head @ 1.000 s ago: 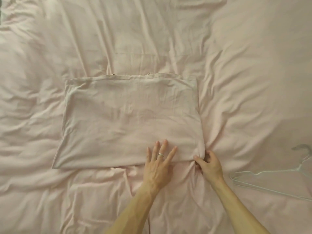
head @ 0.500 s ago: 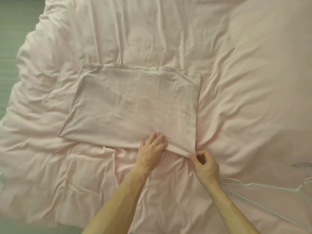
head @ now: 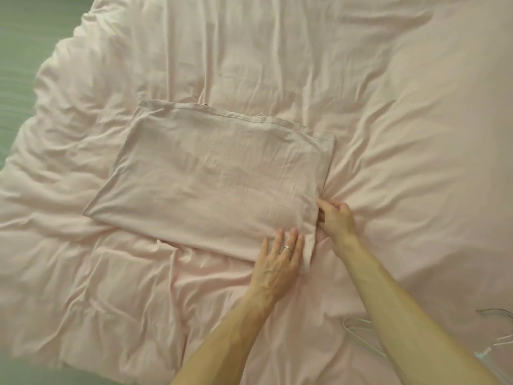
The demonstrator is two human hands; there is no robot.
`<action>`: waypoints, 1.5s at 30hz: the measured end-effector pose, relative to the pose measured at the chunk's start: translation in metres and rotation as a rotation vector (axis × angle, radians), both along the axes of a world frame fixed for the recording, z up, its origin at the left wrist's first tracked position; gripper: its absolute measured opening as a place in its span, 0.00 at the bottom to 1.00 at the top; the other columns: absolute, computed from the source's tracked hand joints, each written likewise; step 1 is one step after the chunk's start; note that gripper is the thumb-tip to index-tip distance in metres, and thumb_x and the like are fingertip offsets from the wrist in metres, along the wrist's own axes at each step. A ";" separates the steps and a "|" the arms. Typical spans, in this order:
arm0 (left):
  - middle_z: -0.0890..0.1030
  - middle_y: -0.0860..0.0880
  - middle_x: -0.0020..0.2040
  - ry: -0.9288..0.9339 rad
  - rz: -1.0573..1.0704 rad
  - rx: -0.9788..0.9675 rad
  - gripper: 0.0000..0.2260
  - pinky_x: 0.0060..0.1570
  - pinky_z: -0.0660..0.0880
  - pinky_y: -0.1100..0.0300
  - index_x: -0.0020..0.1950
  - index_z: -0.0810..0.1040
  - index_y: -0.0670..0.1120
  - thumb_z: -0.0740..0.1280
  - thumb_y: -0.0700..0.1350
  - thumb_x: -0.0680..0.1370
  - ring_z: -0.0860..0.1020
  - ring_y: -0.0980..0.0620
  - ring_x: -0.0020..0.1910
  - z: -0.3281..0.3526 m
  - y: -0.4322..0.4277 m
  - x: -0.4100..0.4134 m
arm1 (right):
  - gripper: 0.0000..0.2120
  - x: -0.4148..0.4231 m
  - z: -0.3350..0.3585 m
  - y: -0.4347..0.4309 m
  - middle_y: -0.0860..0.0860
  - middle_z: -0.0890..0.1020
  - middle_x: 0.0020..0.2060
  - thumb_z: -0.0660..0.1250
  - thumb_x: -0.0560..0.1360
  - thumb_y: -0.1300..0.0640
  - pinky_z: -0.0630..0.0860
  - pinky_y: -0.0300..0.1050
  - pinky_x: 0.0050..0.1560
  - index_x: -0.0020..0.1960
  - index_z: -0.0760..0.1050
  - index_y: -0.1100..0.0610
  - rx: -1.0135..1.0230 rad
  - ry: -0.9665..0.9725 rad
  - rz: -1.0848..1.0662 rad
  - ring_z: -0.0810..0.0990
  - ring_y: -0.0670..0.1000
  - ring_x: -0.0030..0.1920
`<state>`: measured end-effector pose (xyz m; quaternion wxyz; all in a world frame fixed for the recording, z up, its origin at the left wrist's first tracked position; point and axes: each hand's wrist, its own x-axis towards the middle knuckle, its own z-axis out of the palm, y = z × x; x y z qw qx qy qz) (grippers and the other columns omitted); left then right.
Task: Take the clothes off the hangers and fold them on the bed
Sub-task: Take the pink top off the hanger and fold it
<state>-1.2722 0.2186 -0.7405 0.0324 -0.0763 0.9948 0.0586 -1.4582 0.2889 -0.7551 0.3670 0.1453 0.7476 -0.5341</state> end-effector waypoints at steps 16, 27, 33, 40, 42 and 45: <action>0.79 0.51 0.31 0.288 0.342 0.363 0.10 0.20 0.66 0.58 0.56 0.73 0.53 0.58 0.56 0.81 0.77 0.46 0.25 0.060 -0.035 0.000 | 0.22 -0.054 0.047 -0.080 0.55 0.86 0.50 0.77 0.69 0.50 0.80 0.53 0.57 0.58 0.81 0.60 -0.013 -0.164 0.146 0.85 0.55 0.51; 0.68 0.53 0.26 0.385 0.805 0.747 0.11 0.33 0.64 0.48 0.46 0.73 0.47 0.60 0.54 0.81 0.70 0.45 0.31 0.097 -0.081 0.025 | 0.21 -0.040 0.072 -0.099 0.59 0.82 0.56 0.67 0.74 0.54 0.80 0.54 0.55 0.63 0.76 0.66 0.299 0.127 0.048 0.82 0.61 0.54; 0.72 0.47 0.26 0.423 0.983 0.870 0.14 0.34 0.76 0.45 0.43 0.75 0.45 0.62 0.55 0.81 0.74 0.43 0.30 0.106 -0.133 0.048 | 0.24 -0.024 0.106 -0.155 0.53 0.83 0.53 0.69 0.68 0.51 0.81 0.51 0.53 0.59 0.79 0.64 0.242 0.251 0.017 0.83 0.55 0.51; 0.81 0.51 0.28 0.309 1.142 1.006 0.13 0.39 0.77 0.56 0.35 0.78 0.45 0.67 0.48 0.79 0.82 0.56 0.31 0.105 -0.238 0.116 | 0.14 0.023 0.139 -0.284 0.53 0.81 0.50 0.68 0.71 0.57 0.78 0.45 0.49 0.56 0.76 0.58 0.297 0.584 0.227 0.81 0.56 0.53; 0.80 0.51 0.28 0.256 1.182 1.037 0.13 0.40 0.79 0.51 0.34 0.77 0.47 0.66 0.50 0.77 0.83 0.53 0.32 0.098 -0.271 0.136 | 0.10 0.040 0.138 -0.327 0.52 0.81 0.42 0.67 0.71 0.58 0.73 0.41 0.40 0.51 0.77 0.59 0.309 0.641 0.337 0.82 0.55 0.45; 0.82 0.51 0.30 0.158 1.248 1.111 0.13 0.43 0.80 0.44 0.35 0.78 0.46 0.65 0.52 0.76 0.84 0.50 0.34 0.084 -0.323 0.164 | 0.08 0.066 0.132 -0.394 0.53 0.80 0.33 0.64 0.69 0.60 0.68 0.39 0.29 0.46 0.76 0.61 0.389 0.612 0.501 0.80 0.52 0.33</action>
